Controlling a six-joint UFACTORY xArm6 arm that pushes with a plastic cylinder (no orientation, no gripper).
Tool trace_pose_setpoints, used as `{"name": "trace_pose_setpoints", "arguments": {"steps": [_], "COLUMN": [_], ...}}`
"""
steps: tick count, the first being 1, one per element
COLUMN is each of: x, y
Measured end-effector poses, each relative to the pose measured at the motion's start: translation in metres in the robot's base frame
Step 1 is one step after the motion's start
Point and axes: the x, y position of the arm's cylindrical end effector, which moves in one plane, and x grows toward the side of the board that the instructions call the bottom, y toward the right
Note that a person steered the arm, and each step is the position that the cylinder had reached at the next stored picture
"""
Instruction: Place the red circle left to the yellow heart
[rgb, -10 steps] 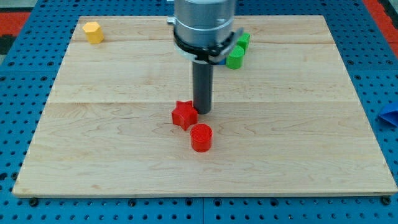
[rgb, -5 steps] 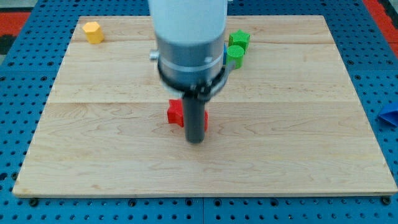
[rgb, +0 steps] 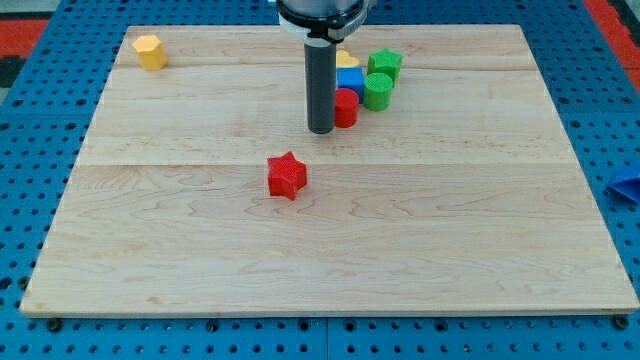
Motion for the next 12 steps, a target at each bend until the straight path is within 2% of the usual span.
{"name": "trace_pose_setpoints", "arguments": {"steps": [2, 3, 4, 6, 8, 9, 10, 12], "x": [-0.007, 0.0, 0.027, 0.028, 0.063, 0.051, 0.031, -0.017], "y": [0.0, 0.002, 0.003, 0.011, 0.069, 0.1, 0.102, 0.037]}}
